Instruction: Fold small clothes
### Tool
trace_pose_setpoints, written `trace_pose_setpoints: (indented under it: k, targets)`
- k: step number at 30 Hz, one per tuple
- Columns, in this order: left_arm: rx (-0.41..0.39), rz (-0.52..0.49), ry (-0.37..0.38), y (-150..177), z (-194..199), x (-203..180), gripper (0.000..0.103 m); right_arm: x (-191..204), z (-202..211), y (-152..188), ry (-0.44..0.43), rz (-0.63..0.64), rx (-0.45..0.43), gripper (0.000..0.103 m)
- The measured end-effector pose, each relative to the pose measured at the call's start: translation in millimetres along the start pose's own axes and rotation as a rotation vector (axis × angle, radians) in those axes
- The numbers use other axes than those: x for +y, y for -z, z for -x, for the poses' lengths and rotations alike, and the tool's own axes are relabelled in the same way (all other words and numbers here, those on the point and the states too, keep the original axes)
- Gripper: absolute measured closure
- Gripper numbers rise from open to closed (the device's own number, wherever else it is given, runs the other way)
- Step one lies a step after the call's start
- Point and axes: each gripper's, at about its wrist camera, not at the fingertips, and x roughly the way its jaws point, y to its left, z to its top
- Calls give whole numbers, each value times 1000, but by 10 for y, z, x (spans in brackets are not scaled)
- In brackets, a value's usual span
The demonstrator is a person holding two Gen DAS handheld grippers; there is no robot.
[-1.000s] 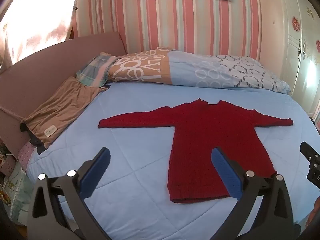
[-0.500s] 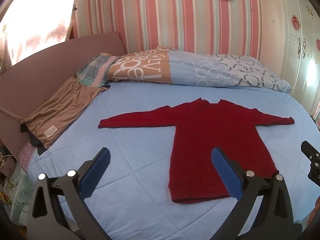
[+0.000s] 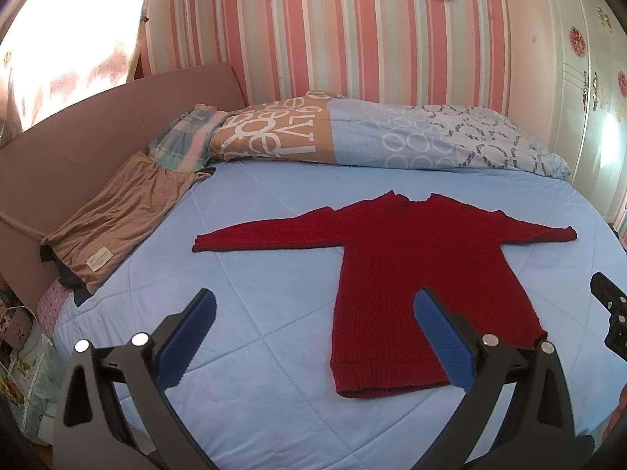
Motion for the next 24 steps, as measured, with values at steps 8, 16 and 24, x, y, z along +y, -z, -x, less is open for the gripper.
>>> trace_pose_setpoints:
  k: [8, 16, 24]
  targets:
    - [0, -2, 0, -7, -1, 7, 2, 4, 0, 8, 0, 3, 4, 3]
    - [-3, -4, -1, 1, 2, -6, 2, 10, -6, 16, 1, 3, 5, 3]
    - [-3, -5, -2, -32, 2, -11, 2, 28, -16, 16, 0, 5, 5, 3]
